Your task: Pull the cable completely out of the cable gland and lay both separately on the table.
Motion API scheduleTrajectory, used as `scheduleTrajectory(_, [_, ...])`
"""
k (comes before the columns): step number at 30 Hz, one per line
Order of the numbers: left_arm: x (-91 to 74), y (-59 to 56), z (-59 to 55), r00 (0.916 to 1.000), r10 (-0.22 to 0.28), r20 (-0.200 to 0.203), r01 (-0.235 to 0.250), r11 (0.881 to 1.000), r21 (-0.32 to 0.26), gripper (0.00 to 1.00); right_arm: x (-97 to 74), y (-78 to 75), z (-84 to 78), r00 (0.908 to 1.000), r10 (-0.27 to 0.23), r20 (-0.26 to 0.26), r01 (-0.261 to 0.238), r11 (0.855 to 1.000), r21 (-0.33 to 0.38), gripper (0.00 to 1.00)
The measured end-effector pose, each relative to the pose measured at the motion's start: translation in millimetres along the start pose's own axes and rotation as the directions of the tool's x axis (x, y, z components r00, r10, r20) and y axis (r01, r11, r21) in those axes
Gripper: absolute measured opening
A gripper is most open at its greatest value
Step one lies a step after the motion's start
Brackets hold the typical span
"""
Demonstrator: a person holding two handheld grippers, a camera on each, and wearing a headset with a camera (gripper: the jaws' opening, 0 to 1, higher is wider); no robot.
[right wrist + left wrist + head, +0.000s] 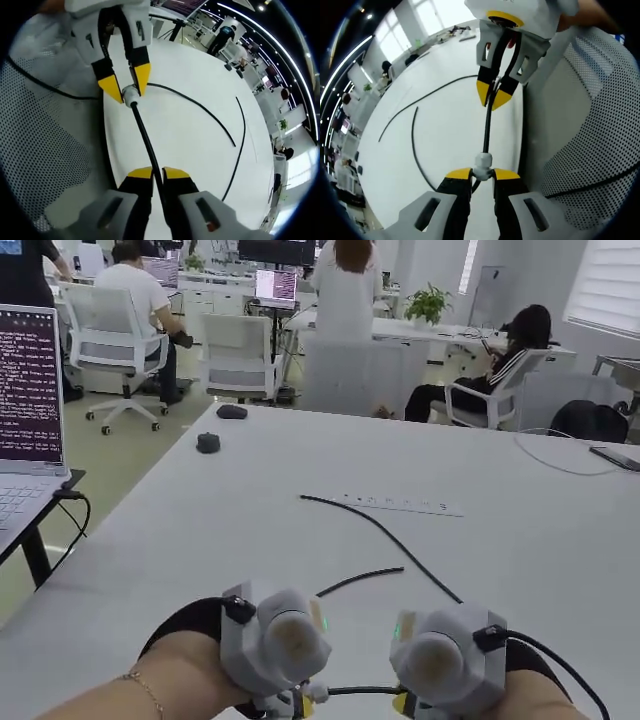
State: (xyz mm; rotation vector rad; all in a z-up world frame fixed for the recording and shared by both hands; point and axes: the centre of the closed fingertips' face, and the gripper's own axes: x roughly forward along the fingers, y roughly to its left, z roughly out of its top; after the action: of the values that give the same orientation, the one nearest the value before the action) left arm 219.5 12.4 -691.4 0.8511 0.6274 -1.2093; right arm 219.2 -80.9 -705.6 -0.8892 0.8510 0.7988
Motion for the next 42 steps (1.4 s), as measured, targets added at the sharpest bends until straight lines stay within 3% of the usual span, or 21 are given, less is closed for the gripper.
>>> scheduleTrajectory(6, [-0.9,1.0,-1.8,1.0,0.004,-0.006,-0.004,1.0,-0.004,0.16,-0.7,-8.7,-25.8,0.9947,-0.02,-0.101,0.027,0.997,0.077,0.06])
scheduleTrajectory(11, [-1.8,1.9,-4.2,0.9998,0.011,-0.016,-0.011,1.0,0.002,0.16,-0.7,-3.0,-29.4,0.9924,-0.002,-0.123,0.011,0.998,0.067,0.09])
scheduleTrajectory(12, [-2.4,2.4,-3.5,0.9999,0.013,-0.009,-0.013,1.0,0.001,0.16,-0.7,-2.6,-29.0,0.9928,0.0,-0.119,0.009,0.997,0.076,0.11])
scheduleTrajectory(14, [-3.1,3.5,-2.0,0.9999,0.015,-0.003,-0.015,1.0,-0.009,0.16,-0.4,1.2,-15.8,0.9981,0.023,-0.057,-0.019,0.997,0.075,0.17])
scheduleTrajectory(16, [-4.2,5.6,1.6,0.9995,0.029,0.008,-0.029,1.0,-0.005,0.16,-1.4,4.4,6.7,0.9989,0.027,0.038,-0.028,0.999,0.028,0.25])
scheduleTrajectory(17, [-5.2,6.1,4.0,0.9992,0.036,0.017,-0.036,0.999,-0.005,0.16,-2.3,8.5,16.9,0.9961,0.041,0.078,-0.041,0.999,0.004,0.27])
scheduleTrajectory(20, [-5.1,5.2,6.3,0.9989,0.034,0.033,-0.034,0.999,-0.006,0.16,-4.8,14.8,26.7,0.9923,0.057,0.11,-0.052,0.998,-0.045,0.28])
scheduleTrajectory(24, [-3.3,0.2,9.3,0.9992,0.024,0.033,-0.025,0.999,0.04,0.16,-10.9,22.8,48.5,0.9725,0.087,0.216,-0.074,0.995,-0.069,0.26])
scheduleTrajectory(28, [-3.7,-3.8,13.5,0.9987,0.01,0.05,-0.013,0.998,0.063,0.16,-10.7,24.3,51.6,0.9711,0.092,0.221,-0.073,0.993,-0.089,0.21])
scheduleTrajectory(30, [-3.3,-4.2,13.2,0.9988,0.007,0.049,-0.01,0.998,0.067,0.16,-10.5,22.6,50.3,0.9728,0.085,0.215,-0.066,0.993,-0.096,0.11])
scheduleTrajectory(32, [-3.8,-2.5,14.7,0.9985,0.009,0.054,-0.012,0.998,0.06,0.16,-10.0,25.6,48.3,0.9716,0.106,0.212,-0.09,0.993,-0.08,0.04])
scheduleTrajectory(35, [-3.3,-1.8,15.1,0.9984,0.009,0.056,-0.013,0.998,0.059,0.16,-7.5,24.0,44.4,0.9782,0.094,0.185,-0.075,0.992,-0.104,0.04])
scheduleTrajectory(39, [-2.6,-2.0,13.0,0.9987,0.008,0.049,-0.011,0.998,0.057,0.16,-5.9,24.6,43.7,0.9789,0.095,0.18,-0.076,0.991,-0.109,0.03])
scheduleTrajectory(42, [-2.5,3.6,6.2,0.9995,0.023,0.023,-0.024,0.998,0.054,0.16,-4.0,19.9,35.6,0.9861,0.08,0.145,-0.067,0.993,-0.097,0.03])
